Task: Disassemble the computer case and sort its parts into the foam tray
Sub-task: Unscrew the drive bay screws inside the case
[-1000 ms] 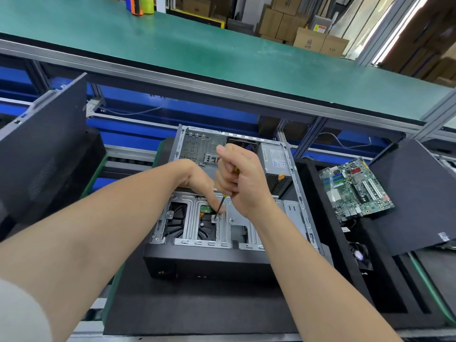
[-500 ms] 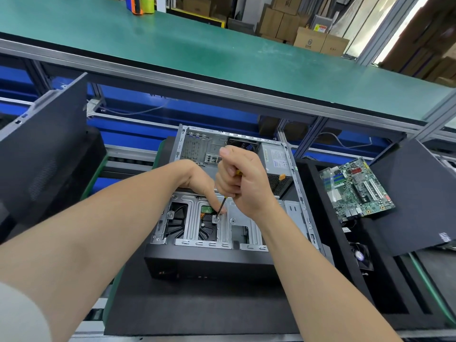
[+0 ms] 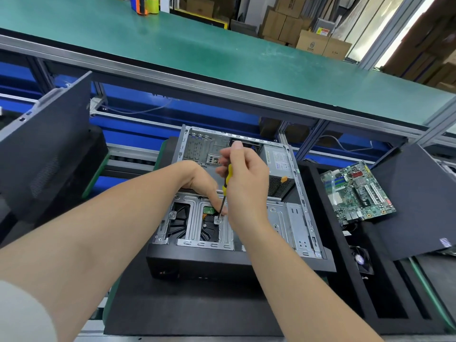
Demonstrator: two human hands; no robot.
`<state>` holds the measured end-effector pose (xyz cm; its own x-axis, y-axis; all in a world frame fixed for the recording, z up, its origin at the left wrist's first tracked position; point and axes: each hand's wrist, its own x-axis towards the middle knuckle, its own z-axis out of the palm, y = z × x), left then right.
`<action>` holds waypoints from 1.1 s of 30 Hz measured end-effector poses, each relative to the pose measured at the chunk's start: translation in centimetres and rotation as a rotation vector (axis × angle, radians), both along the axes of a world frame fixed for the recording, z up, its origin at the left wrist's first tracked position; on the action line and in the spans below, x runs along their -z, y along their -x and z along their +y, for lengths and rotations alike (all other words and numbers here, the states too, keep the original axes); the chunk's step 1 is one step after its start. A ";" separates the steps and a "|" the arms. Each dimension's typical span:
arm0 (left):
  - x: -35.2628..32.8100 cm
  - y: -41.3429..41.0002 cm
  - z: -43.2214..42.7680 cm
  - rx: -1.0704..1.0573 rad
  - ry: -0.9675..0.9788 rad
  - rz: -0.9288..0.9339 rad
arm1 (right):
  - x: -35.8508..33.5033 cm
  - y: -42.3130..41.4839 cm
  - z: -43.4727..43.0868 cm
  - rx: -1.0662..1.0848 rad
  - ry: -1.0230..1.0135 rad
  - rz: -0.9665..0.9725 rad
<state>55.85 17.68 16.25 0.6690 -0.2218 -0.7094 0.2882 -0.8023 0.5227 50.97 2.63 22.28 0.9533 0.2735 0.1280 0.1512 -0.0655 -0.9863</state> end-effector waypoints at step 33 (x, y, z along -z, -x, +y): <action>-0.2 0.2 0.2 -0.014 0.075 -0.081 | -0.4 -0.6 -0.1 -0.164 -0.110 0.049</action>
